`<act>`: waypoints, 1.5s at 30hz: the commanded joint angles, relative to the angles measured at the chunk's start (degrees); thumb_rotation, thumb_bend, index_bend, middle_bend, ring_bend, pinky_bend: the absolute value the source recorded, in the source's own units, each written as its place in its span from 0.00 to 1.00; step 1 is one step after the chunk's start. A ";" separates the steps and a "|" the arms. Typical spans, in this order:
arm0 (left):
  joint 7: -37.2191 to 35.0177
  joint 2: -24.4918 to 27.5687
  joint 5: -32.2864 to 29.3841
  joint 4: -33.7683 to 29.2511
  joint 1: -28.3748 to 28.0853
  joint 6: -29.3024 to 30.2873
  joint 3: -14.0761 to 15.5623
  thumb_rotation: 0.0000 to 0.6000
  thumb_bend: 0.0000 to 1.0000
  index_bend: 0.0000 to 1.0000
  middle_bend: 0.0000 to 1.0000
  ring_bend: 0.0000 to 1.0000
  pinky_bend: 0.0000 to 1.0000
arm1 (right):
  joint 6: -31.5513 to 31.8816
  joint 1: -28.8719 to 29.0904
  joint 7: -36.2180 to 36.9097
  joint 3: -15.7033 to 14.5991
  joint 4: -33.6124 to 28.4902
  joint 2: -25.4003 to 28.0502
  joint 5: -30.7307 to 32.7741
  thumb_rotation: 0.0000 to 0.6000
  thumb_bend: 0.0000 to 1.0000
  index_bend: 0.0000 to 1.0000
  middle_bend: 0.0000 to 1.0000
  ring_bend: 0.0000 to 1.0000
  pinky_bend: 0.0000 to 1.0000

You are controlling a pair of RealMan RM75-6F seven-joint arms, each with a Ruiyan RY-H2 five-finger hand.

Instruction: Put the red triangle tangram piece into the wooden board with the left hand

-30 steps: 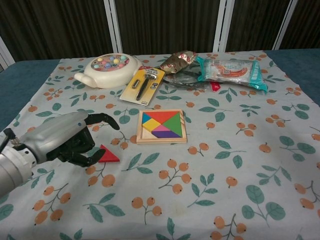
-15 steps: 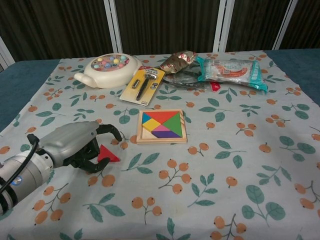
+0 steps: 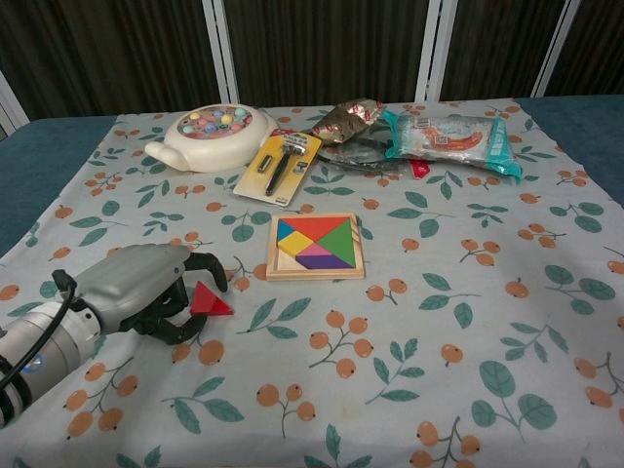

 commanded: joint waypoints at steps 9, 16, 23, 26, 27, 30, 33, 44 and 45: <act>-0.86 -0.79 0.03 1.68 -0.48 0.73 0.20 1.00 0.41 0.45 1.00 1.00 1.00 | 0.10 -0.02 0.00 -0.06 0.07 0.02 -0.17 1.00 0.06 0.00 0.00 0.00 0.00; -0.76 -1.10 1.73 3.48 -0.85 1.91 0.72 1.00 0.44 0.61 1.00 1.00 1.00 | -0.02 0.00 -0.14 -0.17 0.02 0.07 -0.29 1.00 0.06 0.00 0.00 0.00 0.00; -2.86 -1.24 5.26 5.28 -0.86 4.31 1.22 1.00 0.52 0.68 1.00 1.00 1.00 | -0.12 0.02 -0.32 -0.19 0.02 0.03 -0.31 1.00 0.06 0.00 0.00 0.00 0.00; -3.86 -0.63 6.38 4.13 -0.92 4.96 1.17 1.00 0.52 0.68 1.00 1.00 1.00 | -0.22 0.05 -0.49 -0.21 -0.08 0.01 -0.35 1.00 0.06 0.00 0.00 0.00 0.00; -3.90 -0.43 6.53 3.44 -1.02 5.06 1.00 1.00 0.52 0.68 1.00 1.00 1.00 | -0.28 0.06 -0.55 -0.25 -0.14 0.01 -0.37 1.00 0.06 0.00 0.00 0.00 0.00; -3.44 -0.26 5.97 1.20 -1.53 4.88 -0.05 1.00 0.52 0.68 1.00 1.00 1.00 | -0.32 0.07 -0.66 -0.34 -0.19 0.01 -0.54 1.00 0.06 0.00 0.00 0.00 0.00; -2.44 -0.29 4.73 -1.65 -2.40 4.25 -1.57 1.00 0.52 0.68 1.00 1.00 1.00 | -0.33 0.11 -0.54 -0.34 -0.17 0.01 -0.58 1.00 0.06 0.00 0.00 0.00 0.00; 5.31 -3.16 0.76 -1.78 -6.40 2.43 -4.85 1.00 0.52 0.65 1.00 1.00 1.00 | 1.08 -0.29 1.57 -0.51 0.44 0.70 -0.92 1.00 0.06 0.00 0.00 0.00 0.00; 5.56 -3.71 0.14 -1.24 -6.78 2.16 -5.17 1.00 0.52 0.65 1.00 1.00 1.00 | 1.20 -0.30 1.94 -0.50 0.52 0.80 -0.91 1.00 0.06 0.00 0.00 0.00 0.00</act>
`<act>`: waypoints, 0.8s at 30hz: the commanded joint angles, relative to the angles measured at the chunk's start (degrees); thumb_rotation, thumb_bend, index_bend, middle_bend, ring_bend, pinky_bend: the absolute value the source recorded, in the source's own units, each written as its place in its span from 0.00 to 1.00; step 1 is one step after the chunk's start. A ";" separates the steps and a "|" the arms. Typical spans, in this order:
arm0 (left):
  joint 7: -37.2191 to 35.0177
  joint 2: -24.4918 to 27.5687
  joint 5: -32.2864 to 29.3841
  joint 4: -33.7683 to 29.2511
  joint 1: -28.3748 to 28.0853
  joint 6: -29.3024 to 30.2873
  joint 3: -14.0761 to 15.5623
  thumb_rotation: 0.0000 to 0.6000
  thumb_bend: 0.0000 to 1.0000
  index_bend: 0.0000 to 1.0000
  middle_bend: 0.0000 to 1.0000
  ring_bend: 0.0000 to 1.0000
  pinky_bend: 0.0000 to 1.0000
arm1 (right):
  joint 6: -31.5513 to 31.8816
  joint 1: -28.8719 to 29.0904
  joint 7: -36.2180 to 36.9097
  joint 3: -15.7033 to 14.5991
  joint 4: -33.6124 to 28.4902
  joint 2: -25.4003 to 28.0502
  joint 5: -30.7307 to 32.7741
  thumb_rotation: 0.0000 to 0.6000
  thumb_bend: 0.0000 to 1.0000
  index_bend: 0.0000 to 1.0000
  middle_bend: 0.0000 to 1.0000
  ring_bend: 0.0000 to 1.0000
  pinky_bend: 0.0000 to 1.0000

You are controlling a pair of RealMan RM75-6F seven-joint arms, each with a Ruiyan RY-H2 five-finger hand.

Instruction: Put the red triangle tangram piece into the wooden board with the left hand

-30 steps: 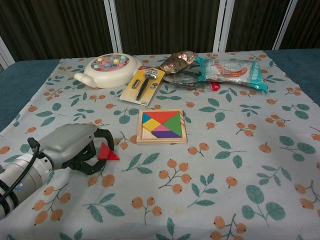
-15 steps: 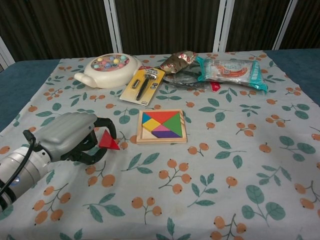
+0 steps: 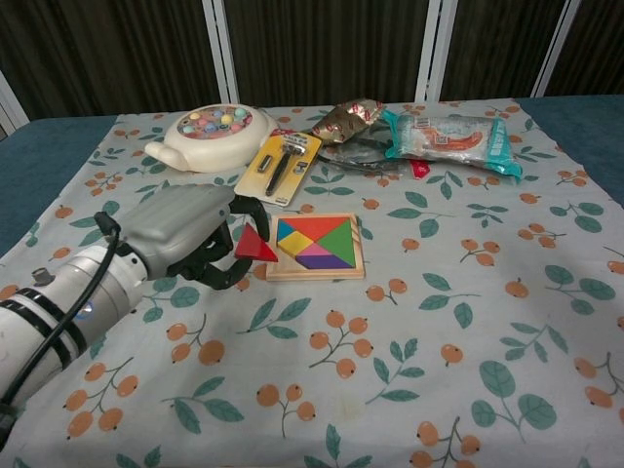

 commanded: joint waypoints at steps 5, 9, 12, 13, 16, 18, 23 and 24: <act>1.01 -3.54 -3.13 3.89 -2.34 -1.30 -2.01 1.00 0.49 0.65 1.00 1.00 1.00 | 0.55 -0.02 1.79 -0.11 0.54 0.57 -0.25 1.00 0.06 0.00 0.00 0.00 0.00; 0.68 -5.51 -5.01 6.40 -3.05 -1.36 -3.01 1.00 0.49 0.65 1.00 1.00 1.00 | 0.89 -0.01 2.83 -0.33 0.90 0.89 -0.72 1.00 0.06 0.00 0.00 0.00 0.00; 0.90 -6.88 -6.27 8.44 -3.59 -1.26 -3.68 1.00 0.49 0.65 1.00 1.00 1.00 | 1.08 -0.03 3.32 -0.48 1.10 1.04 -1.02 1.00 0.06 0.00 0.00 0.00 0.00; 0.95 -7.24 -6.66 9.01 -3.75 -1.30 -3.87 1.00 0.49 0.65 1.00 1.00 1.00 | 1.14 -0.05 3.43 -0.53 1.13 1.09 -1.10 1.00 0.06 0.00 0.00 0.00 0.00; 1.28 -8.24 -7.87 10.76 -4.31 -1.53 -4.38 1.00 0.49 0.65 1.00 1.00 1.00 | 1.42 -0.12 3.73 -0.64 1.31 1.18 -1.39 1.00 0.06 0.00 0.00 0.00 0.00; 1.35 -8.70 -8.54 11.61 -4.62 -1.70 -4.63 1.00 0.49 0.64 1.00 1.00 1.00 | 1.69 -0.23 3.96 -0.68 1.45 1.24 -1.48 1.00 0.06 0.00 0.00 0.00 0.00; 1.50 -9.42 -9.27 12.44 -5.19 -1.68 -4.72 1.00 0.48 0.64 1.00 1.00 1.00 | 2.07 -0.38 4.42 -0.72 1.76 1.33 -1.52 1.00 0.06 0.00 0.00 0.00 0.00; 1.59 -9.53 -9.25 12.43 -5.30 -1.58 -4.69 1.00 0.48 0.64 1.00 1.00 1.00 | 2.08 -0.38 4.45 -0.73 1.80 1.33 -1.57 1.00 0.06 0.00 0.00 0.00 0.00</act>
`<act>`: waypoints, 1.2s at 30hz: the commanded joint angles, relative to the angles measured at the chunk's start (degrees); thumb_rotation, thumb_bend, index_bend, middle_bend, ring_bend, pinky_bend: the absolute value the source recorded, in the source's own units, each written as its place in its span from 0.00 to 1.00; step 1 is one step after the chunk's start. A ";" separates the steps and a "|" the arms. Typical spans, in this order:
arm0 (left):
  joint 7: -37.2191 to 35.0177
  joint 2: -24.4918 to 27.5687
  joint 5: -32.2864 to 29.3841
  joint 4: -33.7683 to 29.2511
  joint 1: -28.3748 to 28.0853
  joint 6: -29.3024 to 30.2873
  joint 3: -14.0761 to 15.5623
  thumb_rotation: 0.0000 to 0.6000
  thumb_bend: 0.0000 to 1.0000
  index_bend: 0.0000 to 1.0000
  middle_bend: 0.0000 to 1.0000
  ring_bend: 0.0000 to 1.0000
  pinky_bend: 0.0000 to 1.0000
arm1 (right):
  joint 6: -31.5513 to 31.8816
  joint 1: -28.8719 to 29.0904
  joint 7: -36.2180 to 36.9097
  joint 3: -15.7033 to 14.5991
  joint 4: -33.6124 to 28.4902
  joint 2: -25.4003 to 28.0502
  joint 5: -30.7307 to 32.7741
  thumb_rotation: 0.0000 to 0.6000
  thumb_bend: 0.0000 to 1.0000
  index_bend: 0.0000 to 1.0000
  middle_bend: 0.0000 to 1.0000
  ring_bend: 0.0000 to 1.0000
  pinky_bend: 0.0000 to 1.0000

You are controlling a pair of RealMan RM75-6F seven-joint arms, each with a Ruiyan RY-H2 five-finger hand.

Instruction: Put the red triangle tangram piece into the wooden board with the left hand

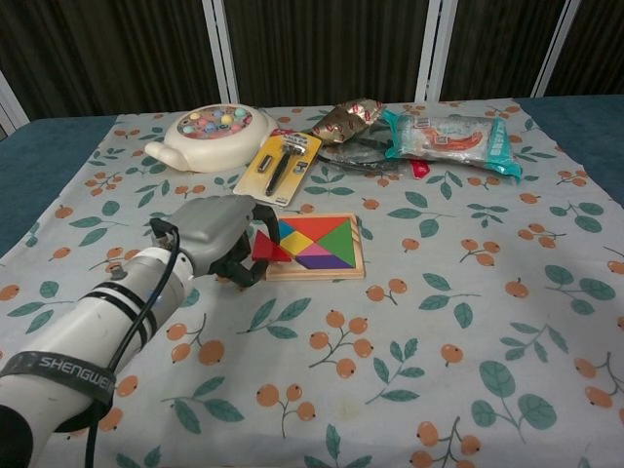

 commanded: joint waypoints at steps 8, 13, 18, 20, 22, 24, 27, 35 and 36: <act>2.51 -1.18 -0.80 -0.23 -0.83 1.02 0.42 1.00 0.48 0.63 1.00 1.00 1.00 | 0.14 -0.03 0.18 -0.14 0.13 0.05 -0.36 1.00 0.06 0.00 0.00 0.00 0.00; 5.00 -2.00 -2.44 1.22 -1.37 0.92 0.47 1.00 0.48 0.61 1.00 1.00 1.00 | 0.44 -0.16 0.38 -0.18 0.31 0.09 -0.45 1.00 0.06 0.00 0.00 0.00 0.00; 4.71 -2.49 -2.88 1.69 -1.71 0.58 0.49 1.00 0.48 0.61 1.00 1.00 1.00 | 0.52 -0.24 0.43 -0.20 0.43 0.11 -0.45 1.00 0.06 0.00 0.00 0.00 0.00; 4.78 -2.60 -2.83 1.71 -1.82 0.72 0.54 1.00 0.48 0.61 1.00 1.00 1.00 | 0.58 -0.24 0.52 -0.20 0.46 0.12 -0.49 1.00 0.06 0.00 0.00 0.00 0.00; 4.88 -2.63 -2.78 1.53 -1.91 0.94 0.53 1.00 0.48 0.61 1.00 1.00 1.00 | 0.66 -0.25 0.62 -0.18 0.52 0.13 -0.49 1.00 0.06 0.00 0.00 0.00 0.00; 5.02 -2.64 -2.84 1.38 -1.97 1.17 0.49 1.00 0.48 0.61 1.00 1.00 1.00 | 0.69 -0.25 0.75 -0.18 0.61 0.14 -0.51 1.00 0.06 0.00 0.00 0.00 0.00; 5.19 -2.71 -3.13 1.34 -2.12 1.25 0.31 1.00 0.47 0.61 1.00 1.00 1.00 | 0.72 -0.26 0.80 -0.22 0.66 0.14 -0.60 1.00 0.06 0.00 0.00 0.00 0.00; 5.56 -2.97 -4.12 1.04 -2.54 1.25 -0.21 1.00 0.47 0.60 1.00 1.00 1.00 | 0.76 -0.31 0.88 -0.26 0.62 0.19 -0.60 1.00 0.06 0.00 0.00 0.00 0.00; 5.65 -2.99 -4.36 0.94 -2.60 1.18 -0.32 1.00 0.47 0.60 1.00 1.00 1.00 | 0.74 -0.30 0.85 -0.26 0.62 0.18 -0.64 1.00 0.06 0.00 0.00 0.00 0.00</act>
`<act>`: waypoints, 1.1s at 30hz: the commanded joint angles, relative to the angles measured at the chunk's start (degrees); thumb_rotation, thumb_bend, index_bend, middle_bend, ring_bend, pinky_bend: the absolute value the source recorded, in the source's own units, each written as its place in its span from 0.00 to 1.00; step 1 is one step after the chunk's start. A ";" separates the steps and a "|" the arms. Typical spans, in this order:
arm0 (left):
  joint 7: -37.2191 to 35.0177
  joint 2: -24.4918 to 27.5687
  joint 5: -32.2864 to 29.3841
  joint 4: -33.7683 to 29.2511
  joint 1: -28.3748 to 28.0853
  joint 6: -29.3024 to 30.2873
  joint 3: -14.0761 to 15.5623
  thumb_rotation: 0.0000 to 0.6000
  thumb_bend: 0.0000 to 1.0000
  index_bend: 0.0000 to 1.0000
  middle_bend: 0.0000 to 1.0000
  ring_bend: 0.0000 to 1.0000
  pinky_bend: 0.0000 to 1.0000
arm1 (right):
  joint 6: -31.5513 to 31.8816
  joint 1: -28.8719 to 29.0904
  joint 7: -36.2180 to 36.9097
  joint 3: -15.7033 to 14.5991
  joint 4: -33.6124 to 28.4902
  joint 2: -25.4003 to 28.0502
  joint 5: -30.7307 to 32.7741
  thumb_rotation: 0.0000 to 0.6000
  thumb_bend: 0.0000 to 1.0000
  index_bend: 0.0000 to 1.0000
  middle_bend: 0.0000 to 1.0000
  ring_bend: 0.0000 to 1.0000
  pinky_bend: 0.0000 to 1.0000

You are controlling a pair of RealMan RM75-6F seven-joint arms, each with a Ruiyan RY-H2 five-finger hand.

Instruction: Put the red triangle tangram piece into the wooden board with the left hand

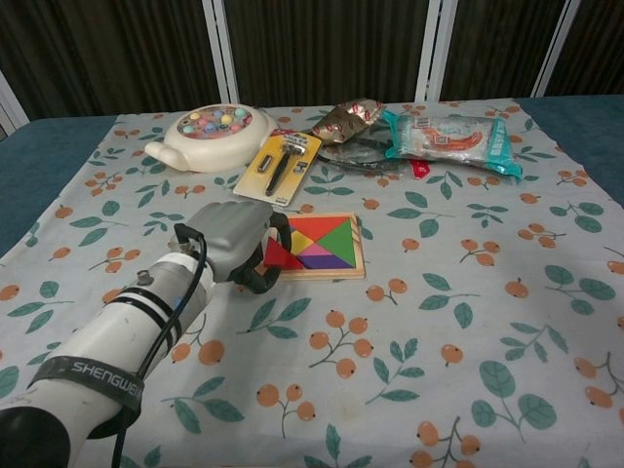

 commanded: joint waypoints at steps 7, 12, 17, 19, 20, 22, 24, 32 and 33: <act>0.68 -0.23 -1.13 -0.41 -0.45 -0.02 -0.54 1.00 0.47 0.60 1.00 1.00 1.00 | 0.12 -0.06 0.09 -0.01 0.02 0.03 -0.02 1.00 0.06 0.00 0.00 0.00 0.00; 0.86 -0.74 -1.76 0.35 -0.84 -0.28 -0.58 1.00 0.47 0.59 1.00 1.00 1.00 | 0.32 -0.10 0.44 0.00 0.14 0.11 -0.03 1.00 0.06 0.00 0.00 0.00 0.00; 0.62 -1.13 -1.80 1.01 -1.23 -0.34 -0.69 1.00 0.47 0.56 1.00 1.00 1.00 | 0.33 -0.09 0.62 0.02 0.19 0.14 0.03 1.00 0.06 0.00 0.00 0.00 0.00; 0.55 -1.14 -1.65 1.09 -1.37 -0.27 -0.68 1.00 0.47 0.55 1.00 1.00 1.00 | 0.34 -0.09 0.70 0.05 0.17 0.17 0.07 1.00 0.06 0.00 0.00 0.00 0.00; 0.49 -1.13 -1.58 1.08 -1.40 -0.22 -0.66 1.00 0.46 0.54 1.00 1.00 1.00 | 0.36 -0.09 0.74 0.06 0.17 0.18 0.09 1.00 0.06 0.00 0.00 0.00 0.00; 0.31 -1.05 -1.44 1.04 -1.45 -0.16 -0.63 1.00 0.46 0.53 1.00 1.00 1.00 | 0.38 -0.10 0.77 0.07 0.17 0.19 0.11 1.00 0.06 0.00 0.00 0.00 0.00; 0.24 -0.98 -1.39 1.03 -1.48 -0.15 -0.55 1.00 0.47 0.51 1.00 1.00 1.00 | 0.45 -0.13 0.77 0.08 0.20 0.17 0.07 1.00 0.06 0.00 0.00 0.00 0.00; 0.13 -0.69 -1.71 1.23 -1.55 -0.29 -0.51 1.00 0.47 0.46 1.00 1.00 1.00 | 0.50 -0.17 0.79 0.09 0.22 0.16 0.06 1.00 0.06 0.00 0.00 0.00 0.00; 0.08 -0.63 -1.74 1.20 -1.56 -0.34 -0.49 1.00 0.47 0.46 1.00 1.00 1.00 | 0.47 -0.16 0.79 0.07 0.22 0.17 0.03 1.00 0.06 0.00 0.00 0.00 0.00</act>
